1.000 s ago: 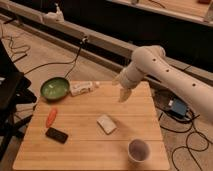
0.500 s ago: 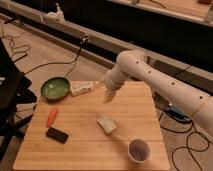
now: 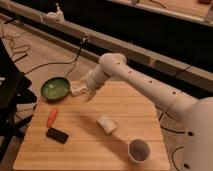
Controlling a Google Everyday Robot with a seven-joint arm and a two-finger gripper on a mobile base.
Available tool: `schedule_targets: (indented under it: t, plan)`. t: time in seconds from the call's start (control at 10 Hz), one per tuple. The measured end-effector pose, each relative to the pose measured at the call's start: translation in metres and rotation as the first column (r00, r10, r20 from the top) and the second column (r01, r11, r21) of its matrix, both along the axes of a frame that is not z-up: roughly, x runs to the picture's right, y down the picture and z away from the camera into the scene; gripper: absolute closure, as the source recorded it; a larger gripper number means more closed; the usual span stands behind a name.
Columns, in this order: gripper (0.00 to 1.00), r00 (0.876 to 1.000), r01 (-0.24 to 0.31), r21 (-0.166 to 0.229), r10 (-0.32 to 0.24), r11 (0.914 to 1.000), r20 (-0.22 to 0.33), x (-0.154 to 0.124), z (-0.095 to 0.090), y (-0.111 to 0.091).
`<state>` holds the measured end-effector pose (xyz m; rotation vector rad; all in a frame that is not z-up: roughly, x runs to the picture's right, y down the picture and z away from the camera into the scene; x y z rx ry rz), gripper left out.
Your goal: Pick up the ceramic bowl
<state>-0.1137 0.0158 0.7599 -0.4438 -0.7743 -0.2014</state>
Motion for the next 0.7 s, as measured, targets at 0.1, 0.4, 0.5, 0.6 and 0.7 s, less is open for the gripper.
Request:
schedule_targets:
  t: [0.1,0.4,0.5,0.6,0.7]
  plan:
    - [0.35,1.000,-0.003,0.000,0.003,1.0000,-0.004,0.003,0.000,-0.001]
    - [0.35,1.000,-0.002,0.000,0.002,1.0000,-0.004,0.003,0.000,-0.001]
    - [0.35,1.000,0.000,0.001,0.000,1.0000,-0.007,0.004,0.002,0.000]
    - [0.35,1.000,0.024,-0.003,-0.024,0.9997,-0.003,-0.005,0.006,0.004]
    - [0.35,0.999,0.053,-0.003,-0.053,0.9986,0.011,-0.017,0.011,0.010]
